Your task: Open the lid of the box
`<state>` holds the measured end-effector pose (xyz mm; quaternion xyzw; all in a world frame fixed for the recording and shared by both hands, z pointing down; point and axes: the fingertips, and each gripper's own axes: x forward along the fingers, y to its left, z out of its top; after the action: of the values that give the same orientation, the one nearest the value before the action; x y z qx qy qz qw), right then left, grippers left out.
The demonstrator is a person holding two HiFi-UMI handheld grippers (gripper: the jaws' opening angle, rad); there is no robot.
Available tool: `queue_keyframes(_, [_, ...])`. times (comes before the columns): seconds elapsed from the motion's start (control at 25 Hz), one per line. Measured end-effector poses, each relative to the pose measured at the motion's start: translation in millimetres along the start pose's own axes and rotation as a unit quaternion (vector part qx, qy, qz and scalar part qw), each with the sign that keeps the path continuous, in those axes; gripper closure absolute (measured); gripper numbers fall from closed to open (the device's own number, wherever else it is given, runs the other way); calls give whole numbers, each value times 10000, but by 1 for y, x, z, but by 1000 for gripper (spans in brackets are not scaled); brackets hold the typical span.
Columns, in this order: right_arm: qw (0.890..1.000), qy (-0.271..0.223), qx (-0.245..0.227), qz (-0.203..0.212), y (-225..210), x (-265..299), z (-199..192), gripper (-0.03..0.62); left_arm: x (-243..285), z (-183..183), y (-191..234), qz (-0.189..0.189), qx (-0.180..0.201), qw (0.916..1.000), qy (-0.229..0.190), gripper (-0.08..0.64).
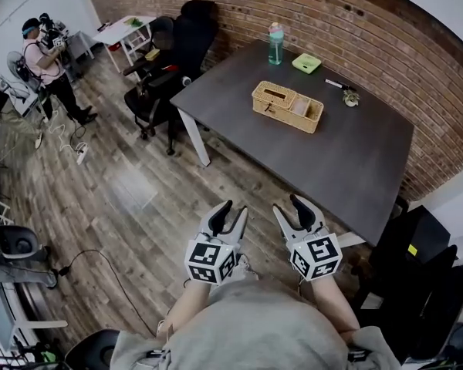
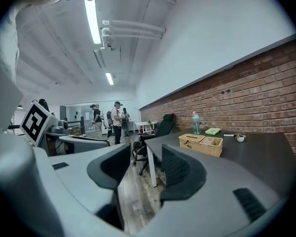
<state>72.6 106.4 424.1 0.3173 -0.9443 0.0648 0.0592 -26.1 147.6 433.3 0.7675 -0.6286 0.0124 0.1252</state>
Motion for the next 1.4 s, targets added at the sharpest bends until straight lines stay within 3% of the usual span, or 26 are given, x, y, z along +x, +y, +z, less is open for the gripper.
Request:
queue_keyframes(0.64, [9992,92,124,-367,-38,123,16,390,92,29,100,-312,-124,9994,78,410])
queue_keyframes(1.4, [9981,185,149,-561,-70,177,15,390,147,32,136,-472,-95,9984,307,410])
